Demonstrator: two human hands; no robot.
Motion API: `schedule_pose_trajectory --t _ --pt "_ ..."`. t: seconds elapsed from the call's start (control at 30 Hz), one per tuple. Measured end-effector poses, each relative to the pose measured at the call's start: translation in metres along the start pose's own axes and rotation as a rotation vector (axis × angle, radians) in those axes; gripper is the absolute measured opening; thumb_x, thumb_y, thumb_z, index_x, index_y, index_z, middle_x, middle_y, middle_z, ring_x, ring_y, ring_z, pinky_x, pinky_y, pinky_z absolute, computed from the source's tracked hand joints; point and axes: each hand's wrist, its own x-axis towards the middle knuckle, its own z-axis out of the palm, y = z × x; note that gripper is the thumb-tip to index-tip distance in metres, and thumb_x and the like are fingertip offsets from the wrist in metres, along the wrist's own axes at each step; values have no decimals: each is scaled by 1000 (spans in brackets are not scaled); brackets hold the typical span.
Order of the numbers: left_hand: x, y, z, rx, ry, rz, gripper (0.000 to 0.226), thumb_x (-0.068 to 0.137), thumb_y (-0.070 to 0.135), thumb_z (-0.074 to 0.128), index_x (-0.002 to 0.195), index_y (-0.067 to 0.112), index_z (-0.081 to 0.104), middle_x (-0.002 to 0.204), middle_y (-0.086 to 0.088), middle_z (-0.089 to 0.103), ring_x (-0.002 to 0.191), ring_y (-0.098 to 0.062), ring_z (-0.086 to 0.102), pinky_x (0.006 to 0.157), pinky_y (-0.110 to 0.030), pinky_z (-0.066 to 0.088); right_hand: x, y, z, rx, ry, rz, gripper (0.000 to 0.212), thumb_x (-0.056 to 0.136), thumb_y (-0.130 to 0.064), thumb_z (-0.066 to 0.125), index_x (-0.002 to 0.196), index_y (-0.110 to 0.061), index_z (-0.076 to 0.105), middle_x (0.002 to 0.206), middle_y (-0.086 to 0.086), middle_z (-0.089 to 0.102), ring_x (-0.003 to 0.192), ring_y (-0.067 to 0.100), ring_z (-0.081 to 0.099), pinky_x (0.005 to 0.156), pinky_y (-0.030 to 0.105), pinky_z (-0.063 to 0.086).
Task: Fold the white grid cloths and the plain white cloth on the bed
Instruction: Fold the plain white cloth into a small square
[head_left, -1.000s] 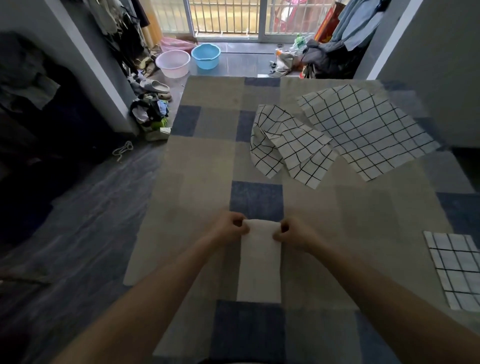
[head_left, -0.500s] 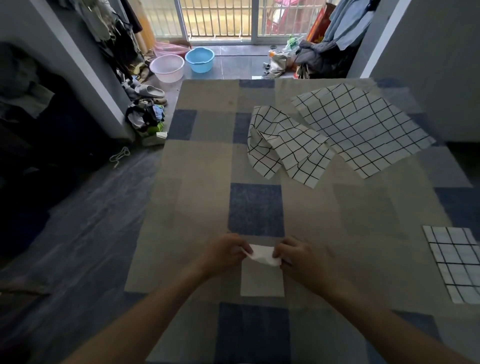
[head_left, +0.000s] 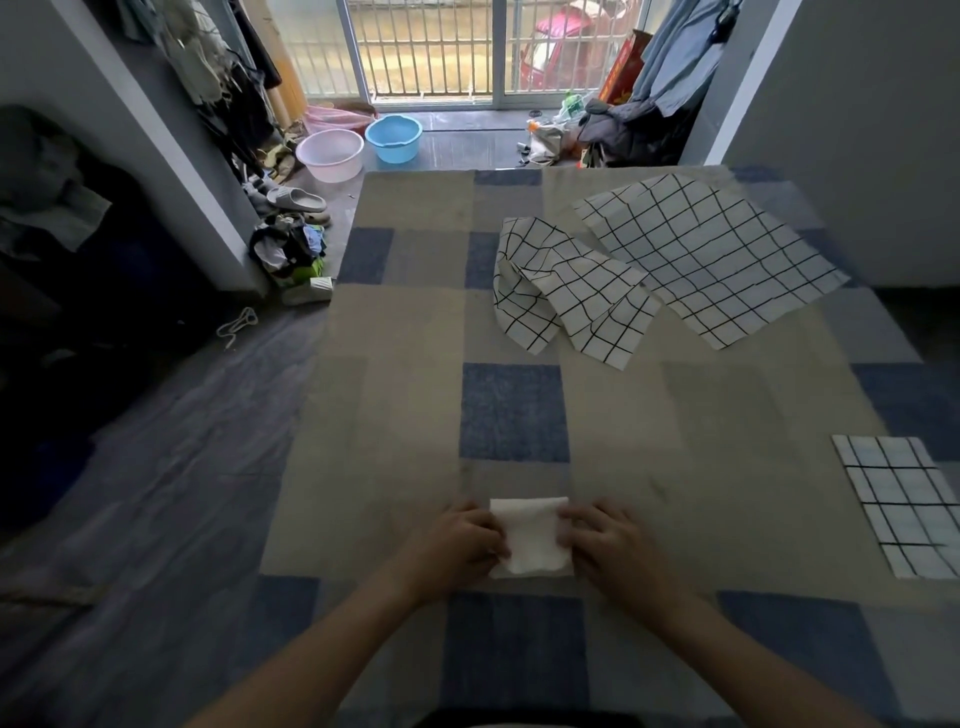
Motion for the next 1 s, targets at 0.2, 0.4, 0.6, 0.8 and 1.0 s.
schedule_pose_trajectory --t 0.2,0.4,0.6,0.8,1.0 --pt "2 13 6 126 64 44 24 90 42 53 100 26 69 102 8 66 98 -15 57 88 -27 46 -8 0 8 -17 3 -36 16 79 -35 54 83 -32 69 112 -4 67 88 16 56 70 27 48" --pt "25 42 19 399 165 135 25 72 28 54 95 26 62 98 6 60 87 -17 54 73 -30 36 -10 1 16 42 21 -49 16 82 -35 56 89 -32 70 115 -3 66 92 18 61 78 26 52" --pt "32 39 36 331 20 14 63 75 28 55 137 19 46 137 2 53 123 -16 50 102 -33 42 -5 1 15 63 12 -91 20 89 -29 53 91 -25 72 125 -3 63 95 20 64 80 28 54" --pt "22 21 41 276 -136 -177 67 84 44 42 144 15 36 148 -2 45 134 -17 45 102 -39 46 -8 4 15 69 -4 -82 26 89 -35 51 87 -26 75 108 0 71 91 18 67 77 21 54" --pt "21 24 35 322 -164 -222 75 81 53 42 144 13 34 148 -6 44 139 -21 37 111 -43 14 -10 8 18 121 -64 -48 30 66 -20 86 91 -28 72 112 1 69 91 19 67 73 23 56"
